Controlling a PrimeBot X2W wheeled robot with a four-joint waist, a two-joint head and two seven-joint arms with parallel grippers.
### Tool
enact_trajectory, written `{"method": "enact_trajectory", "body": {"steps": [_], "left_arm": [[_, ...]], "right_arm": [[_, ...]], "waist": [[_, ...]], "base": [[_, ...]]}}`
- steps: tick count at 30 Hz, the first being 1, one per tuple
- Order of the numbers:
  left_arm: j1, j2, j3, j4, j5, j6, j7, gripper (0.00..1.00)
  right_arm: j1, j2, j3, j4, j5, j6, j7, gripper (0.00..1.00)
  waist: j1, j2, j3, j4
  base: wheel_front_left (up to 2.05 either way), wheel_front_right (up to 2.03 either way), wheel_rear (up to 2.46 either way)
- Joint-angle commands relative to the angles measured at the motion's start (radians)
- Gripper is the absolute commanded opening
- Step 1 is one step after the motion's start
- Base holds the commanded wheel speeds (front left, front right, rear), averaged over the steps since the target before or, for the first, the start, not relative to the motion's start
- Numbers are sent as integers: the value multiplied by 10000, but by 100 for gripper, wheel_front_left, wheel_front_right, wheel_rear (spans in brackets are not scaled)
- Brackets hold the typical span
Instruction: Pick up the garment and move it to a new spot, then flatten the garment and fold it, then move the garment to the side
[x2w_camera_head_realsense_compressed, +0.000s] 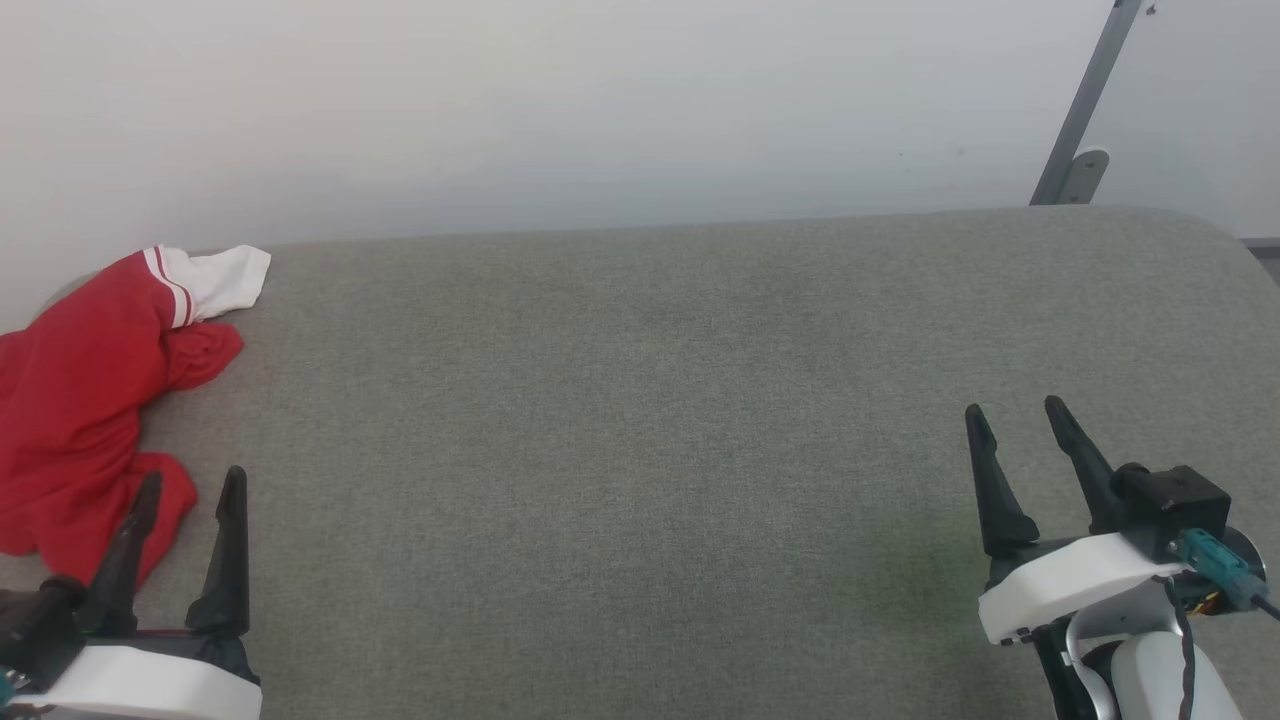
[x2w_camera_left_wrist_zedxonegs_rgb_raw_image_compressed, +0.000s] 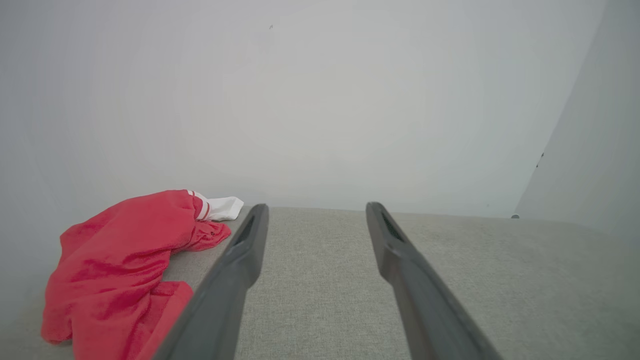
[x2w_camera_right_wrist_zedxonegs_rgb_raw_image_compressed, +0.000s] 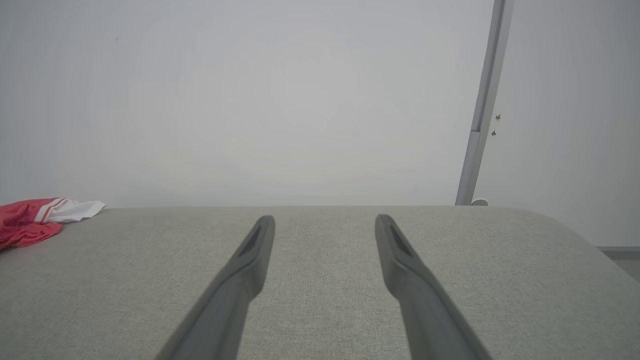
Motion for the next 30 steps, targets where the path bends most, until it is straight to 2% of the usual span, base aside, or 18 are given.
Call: {"method": "enact_trajectory", "body": {"steps": [1, 16, 30], "left_arm": [[108, 128, -25, -82, 235, -34, -111, 100], [210, 352, -87, -201, 844, -40, -373, 100], [173, 401, -159, -61, 662, -40, -358, 100]], "right_arm": [[19, 9, -3, -75, -254, -3, -116, 100], [122, 6, -43, -97, -1274, -3, -383, 100], [172, 97, -200, -107, -1322, -3, -440, 100]], "waist": [[0, 0, 4, -5], [0, 0, 4, -54], [0, 0, 18, -40]], "base": [[0, 0, 0], [0, 0, 0], [0, 0, 0]]}}
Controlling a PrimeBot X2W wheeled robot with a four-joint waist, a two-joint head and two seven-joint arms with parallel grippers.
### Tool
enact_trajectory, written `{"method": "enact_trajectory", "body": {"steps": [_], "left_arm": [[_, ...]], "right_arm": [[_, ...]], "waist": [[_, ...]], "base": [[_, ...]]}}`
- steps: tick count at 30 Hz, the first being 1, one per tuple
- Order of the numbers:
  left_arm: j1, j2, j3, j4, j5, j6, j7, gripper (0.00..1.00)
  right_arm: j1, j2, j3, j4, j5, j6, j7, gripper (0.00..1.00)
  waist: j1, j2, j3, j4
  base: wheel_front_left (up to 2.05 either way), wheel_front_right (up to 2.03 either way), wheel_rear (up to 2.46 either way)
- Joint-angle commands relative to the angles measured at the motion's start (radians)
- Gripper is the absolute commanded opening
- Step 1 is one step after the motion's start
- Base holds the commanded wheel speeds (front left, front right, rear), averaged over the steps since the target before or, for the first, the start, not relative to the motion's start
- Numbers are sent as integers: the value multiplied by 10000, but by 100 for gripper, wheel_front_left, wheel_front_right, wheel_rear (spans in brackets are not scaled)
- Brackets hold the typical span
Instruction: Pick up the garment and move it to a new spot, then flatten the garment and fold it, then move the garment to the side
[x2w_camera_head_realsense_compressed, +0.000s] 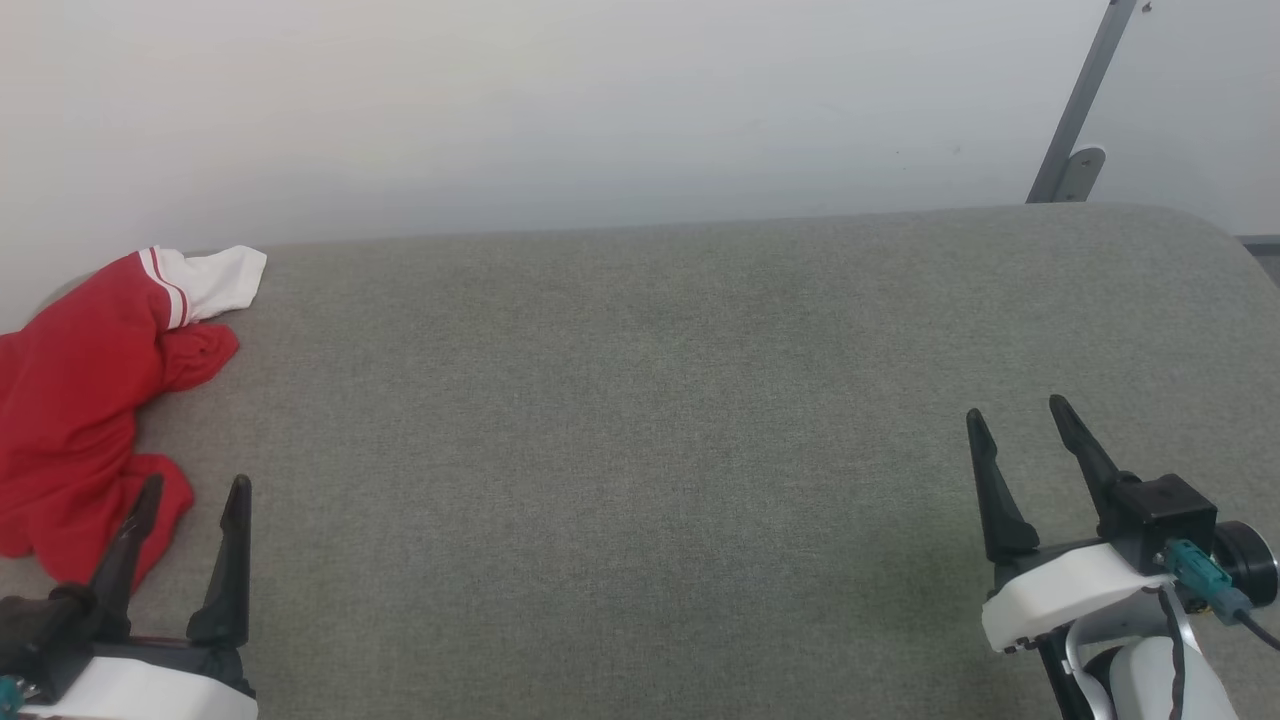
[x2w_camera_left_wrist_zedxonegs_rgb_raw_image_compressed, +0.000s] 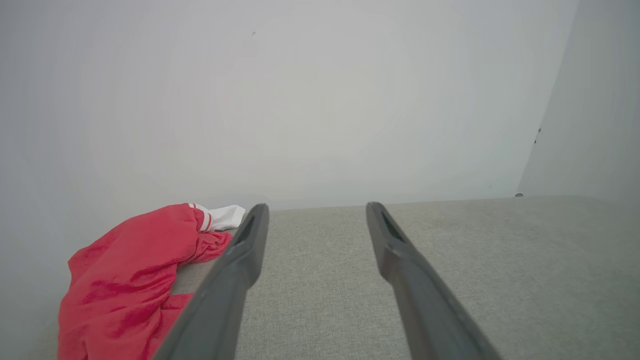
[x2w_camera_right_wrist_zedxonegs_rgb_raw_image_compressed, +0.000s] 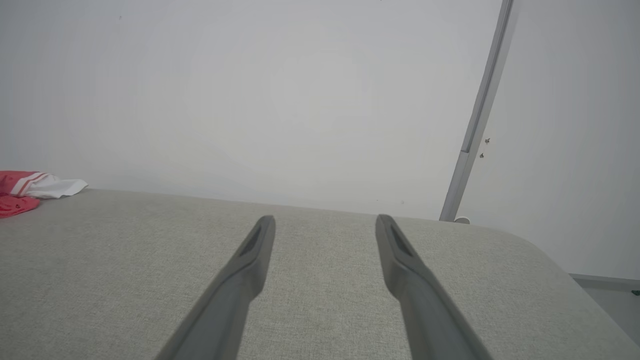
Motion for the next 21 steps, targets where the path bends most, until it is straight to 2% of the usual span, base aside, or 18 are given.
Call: {"method": "enact_trajectory", "body": {"steps": [1, 16, 21], "left_arm": [[15, 35, 19, 20, -73, -39, -48, 100], [-2, -4, 10, 142, -181, -39, -48, 100], [-150, -15, -124, 297, -255, -39, -48, 100]], "right_arm": [[86, 54, -41, -7, -20, -3, -91, 100], [362, 248, -349, -91, -198, -3, -205, 100], [494, 275, -386, -48, -161, -3, -212, 100]], "waist": [[0, 0, 1, 1], [0, 0, -15, 48], [0, 0, -105, 248]], "base": [[0, 0, 0], [0, 0, 0], [0, 0, 0]]}}
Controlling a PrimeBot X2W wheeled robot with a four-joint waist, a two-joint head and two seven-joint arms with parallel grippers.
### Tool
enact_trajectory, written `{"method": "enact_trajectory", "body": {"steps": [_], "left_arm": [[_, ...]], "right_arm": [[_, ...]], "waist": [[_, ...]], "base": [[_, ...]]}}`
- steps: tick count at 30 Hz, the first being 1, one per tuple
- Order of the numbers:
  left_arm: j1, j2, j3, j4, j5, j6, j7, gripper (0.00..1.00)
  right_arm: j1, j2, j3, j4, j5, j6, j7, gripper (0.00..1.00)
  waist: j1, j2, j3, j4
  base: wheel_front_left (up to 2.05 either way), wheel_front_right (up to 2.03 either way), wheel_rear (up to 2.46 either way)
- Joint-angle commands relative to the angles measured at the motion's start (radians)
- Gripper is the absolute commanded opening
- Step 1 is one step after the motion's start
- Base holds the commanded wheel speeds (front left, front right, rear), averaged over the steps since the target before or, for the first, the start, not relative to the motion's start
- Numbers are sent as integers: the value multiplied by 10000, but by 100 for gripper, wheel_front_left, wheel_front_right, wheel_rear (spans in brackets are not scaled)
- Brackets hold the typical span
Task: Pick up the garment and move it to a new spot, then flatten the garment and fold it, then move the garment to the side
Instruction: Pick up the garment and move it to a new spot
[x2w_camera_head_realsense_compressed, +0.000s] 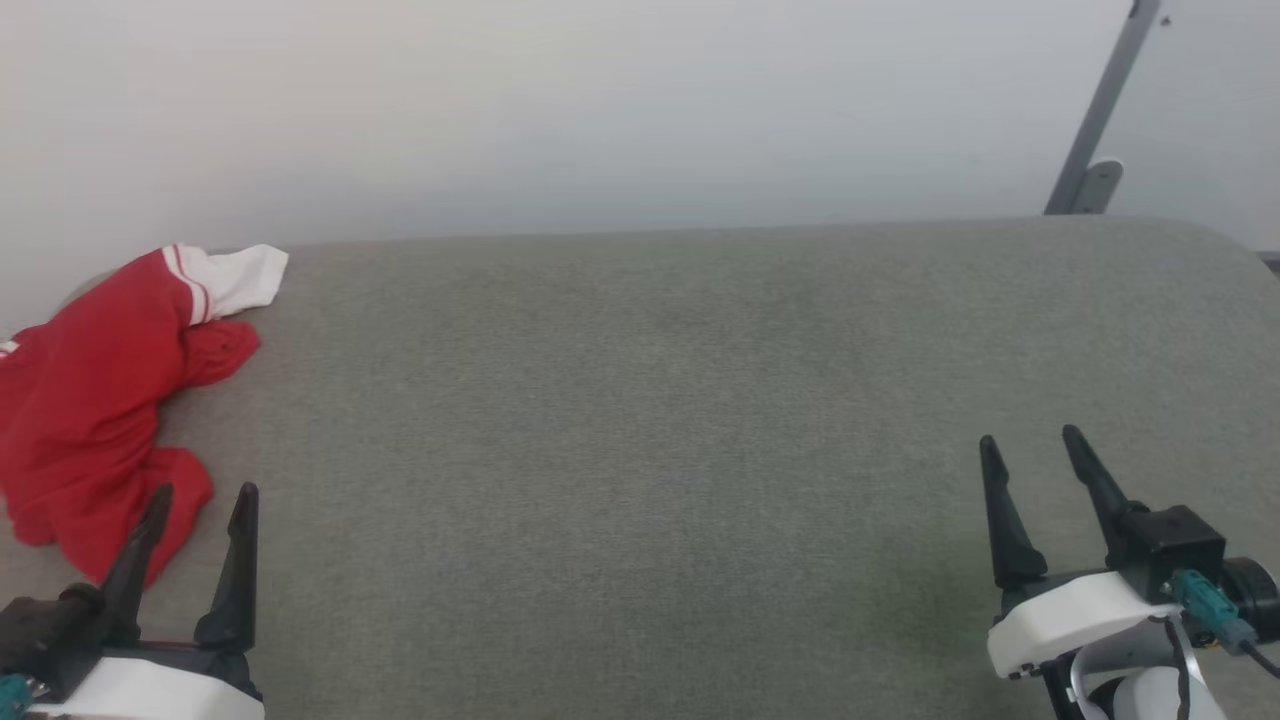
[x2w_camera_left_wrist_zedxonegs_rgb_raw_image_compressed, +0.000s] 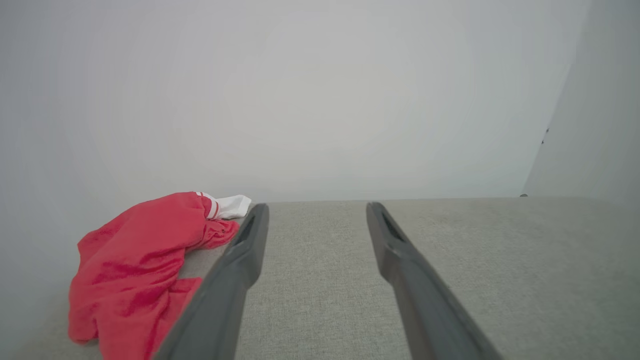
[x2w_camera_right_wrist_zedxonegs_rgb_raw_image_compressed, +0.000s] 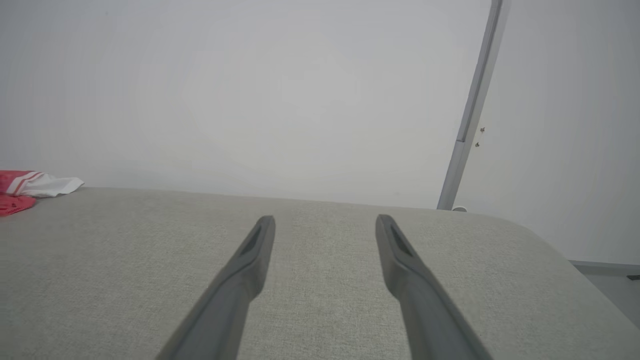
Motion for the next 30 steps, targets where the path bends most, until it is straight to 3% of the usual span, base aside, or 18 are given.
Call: {"method": "enact_trajectory", "body": {"steps": [1, 14, 30], "left_arm": [[-129, -14, 17, 25, -101, -39, -48, 100], [-173, -122, 315, 370, -245, -38, -48, 100], [94, -417, 1249, 858, -11, 207, -46, 100]], "right_arm": [[57, 22, 35, -7, -13, -3, -33, 100], [-56, -234, 647, 170, 363, -5, 165, 100], [-540, -546, 1875, 859, 1146, -6, 59, 100]], "waist": [[0, 0, -39, 67], [0, 0, -438, 1197], [0, 0, -897, 3466]], "base": [[0, 0, 0], [0, 0, 0], [0, 0, 0]]}}
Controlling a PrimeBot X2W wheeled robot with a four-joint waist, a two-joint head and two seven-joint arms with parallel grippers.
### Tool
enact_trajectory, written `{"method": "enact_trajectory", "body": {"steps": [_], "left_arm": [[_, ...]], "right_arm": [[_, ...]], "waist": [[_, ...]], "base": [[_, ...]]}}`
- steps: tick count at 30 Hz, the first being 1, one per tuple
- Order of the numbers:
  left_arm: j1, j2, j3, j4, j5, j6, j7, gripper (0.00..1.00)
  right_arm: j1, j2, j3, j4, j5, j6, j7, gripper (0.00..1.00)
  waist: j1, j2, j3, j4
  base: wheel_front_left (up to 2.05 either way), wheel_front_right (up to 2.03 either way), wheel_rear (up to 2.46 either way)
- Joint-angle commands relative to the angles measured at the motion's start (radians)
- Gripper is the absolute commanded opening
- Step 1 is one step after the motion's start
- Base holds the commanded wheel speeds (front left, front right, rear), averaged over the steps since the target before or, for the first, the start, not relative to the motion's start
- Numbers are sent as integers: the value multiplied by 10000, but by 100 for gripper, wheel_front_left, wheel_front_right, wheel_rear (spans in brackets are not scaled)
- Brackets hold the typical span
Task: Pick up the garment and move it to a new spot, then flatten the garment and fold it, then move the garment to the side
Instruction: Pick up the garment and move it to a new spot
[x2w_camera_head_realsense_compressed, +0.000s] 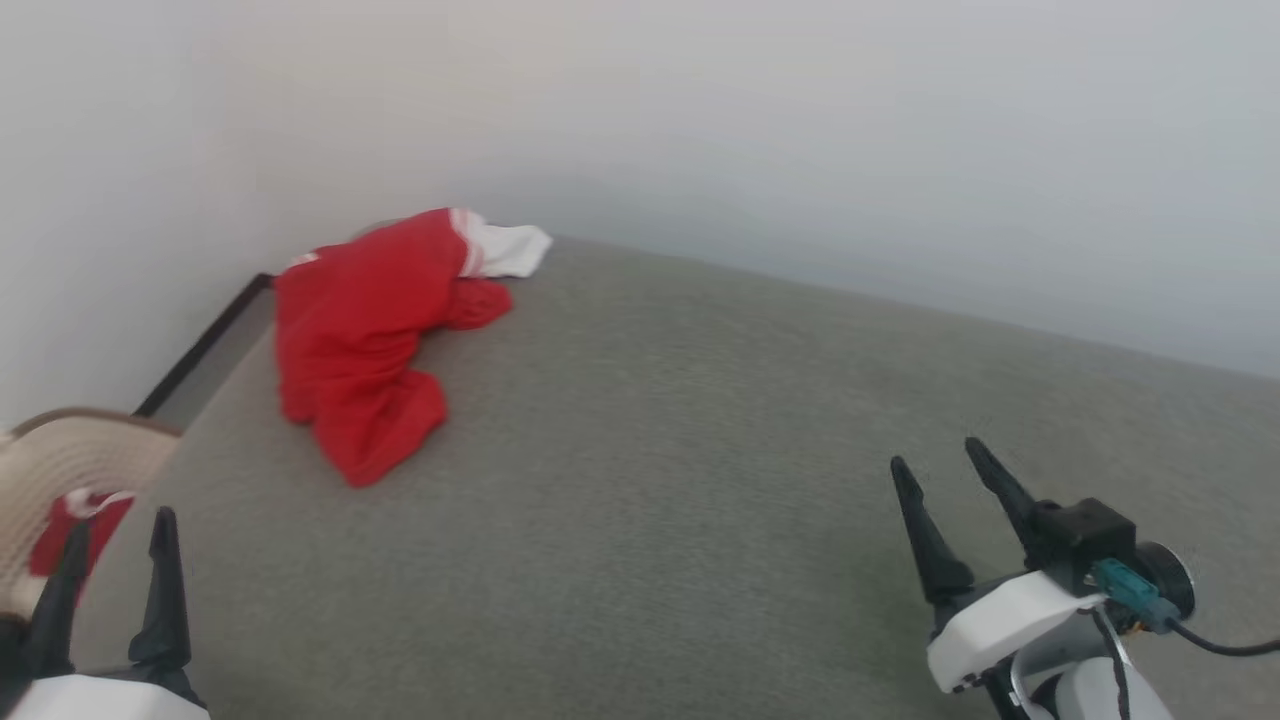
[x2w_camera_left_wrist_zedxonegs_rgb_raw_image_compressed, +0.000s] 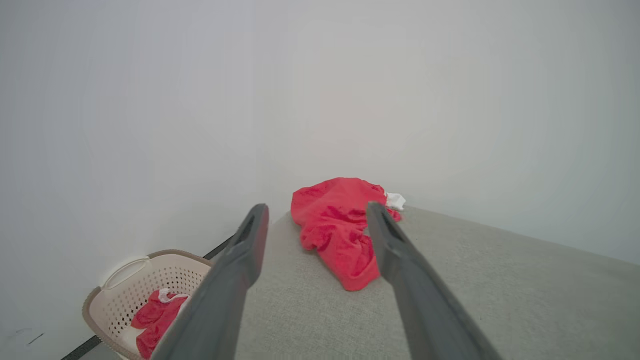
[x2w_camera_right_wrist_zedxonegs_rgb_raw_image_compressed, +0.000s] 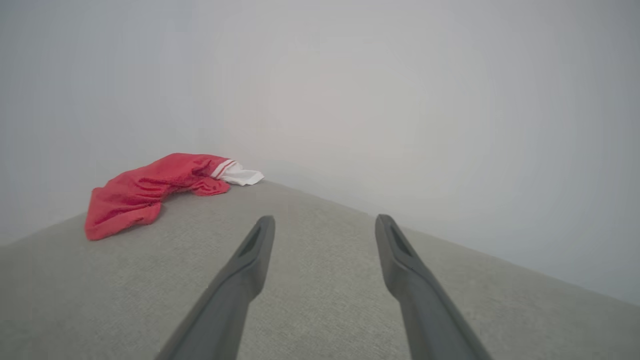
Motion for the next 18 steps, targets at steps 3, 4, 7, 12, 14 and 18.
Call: {"method": "enact_trajectory", "body": {"steps": [3, 4, 7, 12, 14, 18], "left_arm": [[95, 30, 86, 27, -32, 94, -35, 100], [102, 39, 77, 43, -21, 106, -26, 100], [100, 25, 77, 31, -94, 131, -1, 100], [128, 6, 90, 23, -185, 182, 55, 100], [126, -30, 110, 21, -221, 213, 50, 100], [200, -137, 167, -70, -346, 279, 42, 100]], "right_arm": [[-241, -35, 276, 224, 250, -7, -130, 100], [-284, -53, 334, 278, 277, -7, -150, 100], [-361, -59, 487, 384, 393, -7, -210, 100], [-453, -110, 596, 511, 520, -7, -259, 100], [-521, -94, 650, 565, 543, -7, -278, 100], [-612, -71, 743, 670, 536, -7, -319, 100]], "waist": [[0, -1, -114, 618], [0, -1, -119, 696], [0, -1, -119, 924], [0, -1, -98, 1161], [0, -1, -75, 1250], [0, -1, 12, 1350]], "base": [[0, 0, 0], [0, 0, 0], [0, 0, 0], [0, 0, 0], [0, 0, 0], [0, 0, 0]]}}
